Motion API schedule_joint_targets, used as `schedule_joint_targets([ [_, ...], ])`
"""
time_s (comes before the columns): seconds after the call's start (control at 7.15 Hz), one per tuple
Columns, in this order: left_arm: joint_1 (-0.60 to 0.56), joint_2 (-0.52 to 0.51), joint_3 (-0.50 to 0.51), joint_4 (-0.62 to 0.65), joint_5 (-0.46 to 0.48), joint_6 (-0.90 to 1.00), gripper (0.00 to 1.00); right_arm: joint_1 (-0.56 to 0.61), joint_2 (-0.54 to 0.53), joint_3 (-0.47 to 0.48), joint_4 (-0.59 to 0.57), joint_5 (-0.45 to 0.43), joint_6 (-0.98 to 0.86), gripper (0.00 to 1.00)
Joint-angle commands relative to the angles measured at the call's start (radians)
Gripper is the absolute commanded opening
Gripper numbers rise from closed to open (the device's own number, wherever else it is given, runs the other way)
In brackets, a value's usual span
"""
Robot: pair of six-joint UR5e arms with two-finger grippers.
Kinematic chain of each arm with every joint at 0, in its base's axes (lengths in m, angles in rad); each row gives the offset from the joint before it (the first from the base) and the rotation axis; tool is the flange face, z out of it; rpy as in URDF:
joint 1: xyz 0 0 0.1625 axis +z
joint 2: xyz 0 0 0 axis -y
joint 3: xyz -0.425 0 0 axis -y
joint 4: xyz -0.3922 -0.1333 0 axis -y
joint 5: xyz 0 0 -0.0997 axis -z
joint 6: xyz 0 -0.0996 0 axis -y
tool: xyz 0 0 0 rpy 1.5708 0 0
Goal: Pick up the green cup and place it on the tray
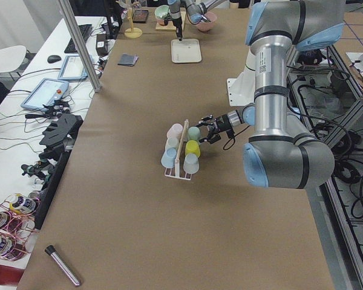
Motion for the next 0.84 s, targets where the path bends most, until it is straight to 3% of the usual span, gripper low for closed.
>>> schedule_joint_targets([
  [0.0, -0.03, -0.029, 0.042, -0.005, 0.002, 0.0, 0.98, 0.0, -0.001, 0.001, 0.002, 0.0, -0.001, 0.39],
  [0.56, -0.044, -0.066, 0.081, -0.004, 0.0, 0.003, 0.95, 0.0, -0.001, 0.0, 0.003, 0.0, -0.001, 0.35],
  [0.7, -0.046, -0.066, 0.081, -0.005, 0.002, 0.003, 0.83, -0.002, -0.001, -0.002, 0.014, 0.0, -0.001, 0.35],
])
